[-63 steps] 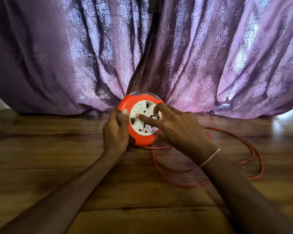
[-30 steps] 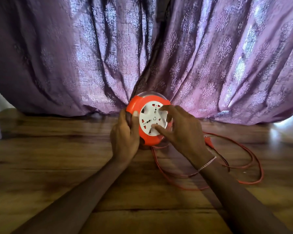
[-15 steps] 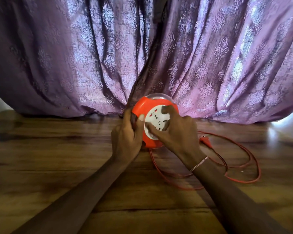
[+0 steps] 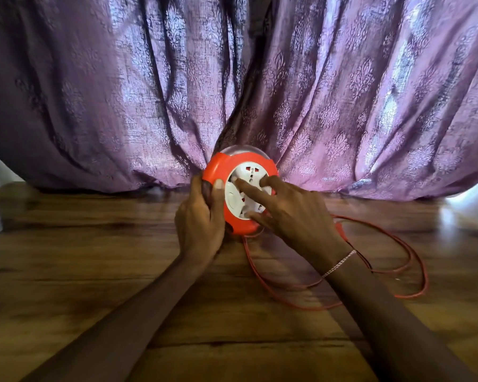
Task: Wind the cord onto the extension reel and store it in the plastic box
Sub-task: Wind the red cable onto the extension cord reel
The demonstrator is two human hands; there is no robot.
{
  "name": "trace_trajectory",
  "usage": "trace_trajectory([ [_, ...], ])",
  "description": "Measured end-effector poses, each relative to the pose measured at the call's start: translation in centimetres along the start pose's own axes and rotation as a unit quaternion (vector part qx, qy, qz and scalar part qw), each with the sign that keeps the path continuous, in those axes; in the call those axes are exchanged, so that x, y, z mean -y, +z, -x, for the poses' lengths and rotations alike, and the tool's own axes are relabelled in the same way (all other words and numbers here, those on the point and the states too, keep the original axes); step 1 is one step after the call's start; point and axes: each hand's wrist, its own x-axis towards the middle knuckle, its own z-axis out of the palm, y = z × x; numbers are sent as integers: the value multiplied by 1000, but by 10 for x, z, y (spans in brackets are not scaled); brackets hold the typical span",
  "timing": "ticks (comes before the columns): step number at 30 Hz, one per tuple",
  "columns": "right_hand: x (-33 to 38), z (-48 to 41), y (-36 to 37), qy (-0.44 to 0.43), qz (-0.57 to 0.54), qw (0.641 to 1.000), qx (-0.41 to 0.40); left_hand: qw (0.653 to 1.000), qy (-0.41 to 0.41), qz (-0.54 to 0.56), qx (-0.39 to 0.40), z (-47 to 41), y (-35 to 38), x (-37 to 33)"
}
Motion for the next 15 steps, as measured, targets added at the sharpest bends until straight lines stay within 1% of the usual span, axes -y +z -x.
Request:
trace_trajectory([
  [2,1,1,-1,-4,15,1000,-21,1000,8,3,9,1,0,0],
  [5,2,3,0,10,12,997,-76,999,28,-2,19,3,-1,-5],
  [7,5,2,4,51,-30,993,-99,999,39,-6,18,3,-2,-6],
  [9,10,0,7,111,-100,982,-113,999,43,-15,12,2,-2,-6],
  [12,17,-3,10,192,-198,956,-97,999,42,-25,7,2,-3,-6],
  [15,20,-4,11,241,-237,937,-85,999,44,-24,6,3,-3,-8],
])
